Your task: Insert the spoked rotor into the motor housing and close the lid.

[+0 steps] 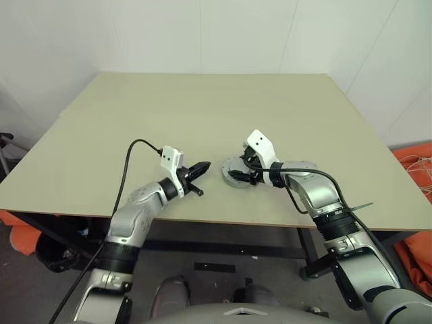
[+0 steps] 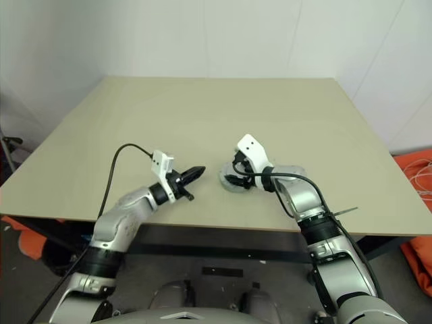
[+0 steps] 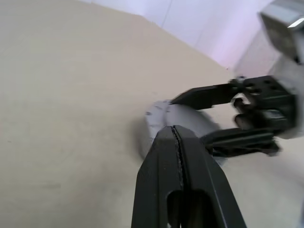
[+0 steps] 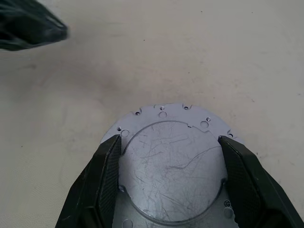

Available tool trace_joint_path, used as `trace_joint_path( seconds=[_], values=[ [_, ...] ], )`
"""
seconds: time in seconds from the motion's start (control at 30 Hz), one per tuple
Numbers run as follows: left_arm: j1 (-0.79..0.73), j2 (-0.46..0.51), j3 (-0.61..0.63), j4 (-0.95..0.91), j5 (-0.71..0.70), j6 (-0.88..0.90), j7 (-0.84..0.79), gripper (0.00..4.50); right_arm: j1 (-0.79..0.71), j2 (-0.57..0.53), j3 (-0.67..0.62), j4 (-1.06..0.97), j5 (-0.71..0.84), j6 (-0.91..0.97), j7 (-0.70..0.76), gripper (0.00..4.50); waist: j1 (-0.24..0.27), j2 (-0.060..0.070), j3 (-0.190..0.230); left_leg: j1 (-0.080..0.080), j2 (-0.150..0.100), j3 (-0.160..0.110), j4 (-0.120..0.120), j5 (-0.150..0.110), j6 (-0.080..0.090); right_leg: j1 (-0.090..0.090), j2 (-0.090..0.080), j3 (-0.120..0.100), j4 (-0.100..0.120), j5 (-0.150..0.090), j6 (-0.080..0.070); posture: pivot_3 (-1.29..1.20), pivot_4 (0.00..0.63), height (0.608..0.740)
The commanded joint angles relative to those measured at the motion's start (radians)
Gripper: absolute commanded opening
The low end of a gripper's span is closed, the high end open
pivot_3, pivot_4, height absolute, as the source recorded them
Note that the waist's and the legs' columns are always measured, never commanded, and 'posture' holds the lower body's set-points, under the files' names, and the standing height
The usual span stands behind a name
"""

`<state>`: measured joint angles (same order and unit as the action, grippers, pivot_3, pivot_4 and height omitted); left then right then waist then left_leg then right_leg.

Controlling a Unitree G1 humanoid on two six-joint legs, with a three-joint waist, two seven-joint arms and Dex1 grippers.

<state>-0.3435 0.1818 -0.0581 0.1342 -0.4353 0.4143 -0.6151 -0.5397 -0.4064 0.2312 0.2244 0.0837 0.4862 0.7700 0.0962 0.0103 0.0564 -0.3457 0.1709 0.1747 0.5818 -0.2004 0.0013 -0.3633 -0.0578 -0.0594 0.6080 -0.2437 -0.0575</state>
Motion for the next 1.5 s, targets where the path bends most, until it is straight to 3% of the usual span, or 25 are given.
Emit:
trace_joint_path(
  seconds=[0.03,0.6,1.1,1.5],
  values=[
    [-0.061,-0.012,-0.019,0.073,0.034,-0.054,-0.045,0.0,0.011,-0.004,0.013,-0.004,-0.02,0.022,-0.007,3.13,0.0,0.0,0.0,0.0,0.0,0.0,0.0,0.0,0.0,0.0,0.0,0.0,0.0,0.0,0.0,0.0,0.0,0.74],
    [-0.252,-0.124,-0.055,0.331,0.119,-0.091,-0.111,0.0,0.035,0.01,0.011,-0.054,-0.009,0.051,-0.025,3.13,0.001,0.0,0.0,-0.002,0.0,0.0,0.0,0.0,0.001,-0.002,0.0,0.0,0.0,0.0,-0.001,0.0,0.0,0.74],
    [-0.351,-0.131,-0.05,0.462,0.163,-0.049,-0.095,0.0,0.042,0.026,0.008,-0.076,-0.006,0.064,-0.032,3.13,0.001,0.0,0.0,-0.002,0.0,0.0,-0.001,0.0,0.001,-0.002,0.0,0.0,0.0,0.0,-0.001,0.0,0.0,0.74],
    [-0.335,-0.133,-0.072,0.444,0.168,0.007,-0.155,0.0,0.059,0.019,0.006,-0.122,0.0,0.09,-0.03,3.13,0.003,0.0,0.0,-0.003,0.0,0.0,-0.001,-0.001,0.001,-0.002,0.0,0.0,-0.001,0.0,-0.001,0.0,0.0,0.74]
  ],
)
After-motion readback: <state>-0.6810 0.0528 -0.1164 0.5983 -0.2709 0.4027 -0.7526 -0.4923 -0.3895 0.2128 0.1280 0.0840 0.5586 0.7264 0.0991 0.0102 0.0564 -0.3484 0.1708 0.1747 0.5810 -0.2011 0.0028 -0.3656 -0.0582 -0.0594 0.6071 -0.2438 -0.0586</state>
